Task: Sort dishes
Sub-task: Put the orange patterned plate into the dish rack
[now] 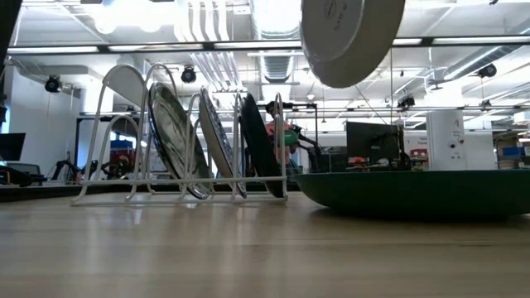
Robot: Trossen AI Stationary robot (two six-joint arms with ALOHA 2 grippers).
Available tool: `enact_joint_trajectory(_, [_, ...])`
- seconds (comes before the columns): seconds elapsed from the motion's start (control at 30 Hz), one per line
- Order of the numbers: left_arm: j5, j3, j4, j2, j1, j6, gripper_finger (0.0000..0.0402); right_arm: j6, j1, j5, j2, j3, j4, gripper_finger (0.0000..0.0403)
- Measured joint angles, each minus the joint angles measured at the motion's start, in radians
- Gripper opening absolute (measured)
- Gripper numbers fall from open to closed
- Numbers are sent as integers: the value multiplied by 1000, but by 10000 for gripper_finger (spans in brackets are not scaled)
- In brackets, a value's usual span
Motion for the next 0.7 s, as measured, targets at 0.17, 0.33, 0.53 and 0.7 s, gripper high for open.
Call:
enact_joint_trajectory(0.17, [-17, -1, 99, 1, 1, 85, 327, 31, -6, -2, 6, 0, 165, 7])
enact_joint_trajectory(0.33, [-44, -2, 206, -2, 1, 177, 327, -148, -38, 7, 35, 0, 487, 7])
enact_joint_trajectory(0.53, [-88, -2, 355, -45, 1, 210, 327, -515, -90, -22, 122, 0, 1001, 7])
enact_joint_trajectory(0.7, [-239, -2, 527, -81, 3, 276, 327, -830, -125, -215, 204, 0, 1506, 7])
